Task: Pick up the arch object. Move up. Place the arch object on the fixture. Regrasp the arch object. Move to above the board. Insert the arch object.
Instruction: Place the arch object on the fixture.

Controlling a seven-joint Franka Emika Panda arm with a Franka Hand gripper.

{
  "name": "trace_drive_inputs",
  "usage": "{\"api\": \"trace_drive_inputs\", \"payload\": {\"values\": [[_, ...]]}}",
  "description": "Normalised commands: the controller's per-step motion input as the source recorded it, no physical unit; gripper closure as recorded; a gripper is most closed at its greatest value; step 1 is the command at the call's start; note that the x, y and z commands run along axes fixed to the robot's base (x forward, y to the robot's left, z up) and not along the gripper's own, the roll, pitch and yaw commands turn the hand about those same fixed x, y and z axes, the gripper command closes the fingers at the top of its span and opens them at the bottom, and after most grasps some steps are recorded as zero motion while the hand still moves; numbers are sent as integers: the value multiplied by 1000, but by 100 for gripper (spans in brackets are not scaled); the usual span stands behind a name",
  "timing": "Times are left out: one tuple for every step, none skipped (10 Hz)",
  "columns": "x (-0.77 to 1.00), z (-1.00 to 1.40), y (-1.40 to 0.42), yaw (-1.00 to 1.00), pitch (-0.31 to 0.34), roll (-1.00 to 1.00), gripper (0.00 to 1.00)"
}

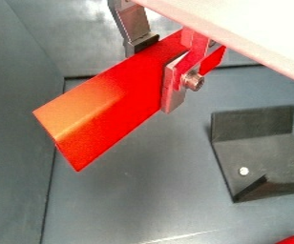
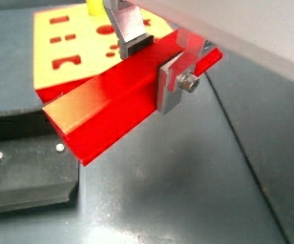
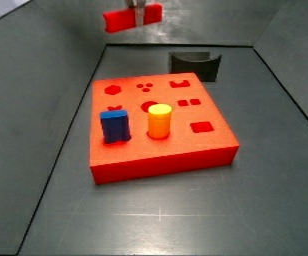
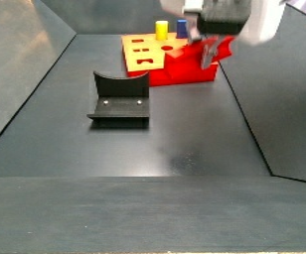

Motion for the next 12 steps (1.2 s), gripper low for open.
{"api": "trace_drive_inputs", "payload": {"values": [[-27, 750, 1, 15, 62, 92, 100], [-22, 651, 5, 15, 63, 88, 100], [-12, 452, 5, 14, 70, 73, 100], [-4, 298, 9, 12, 75, 61, 100], [1000, 351, -291, 1000, 28, 36, 100], [1000, 301, -290, 1000, 30, 36, 100], [1000, 232, -215, 1000, 54, 37, 100], [1000, 204, -185, 1000, 63, 37, 100], [1000, 148, -146, 1000, 77, 39, 100], [1000, 120, -118, 1000, 89, 40, 100], [909, 82, -73, 1000, 110, 42, 100], [837, 63, -54, 1000, 121, 43, 100]]}}
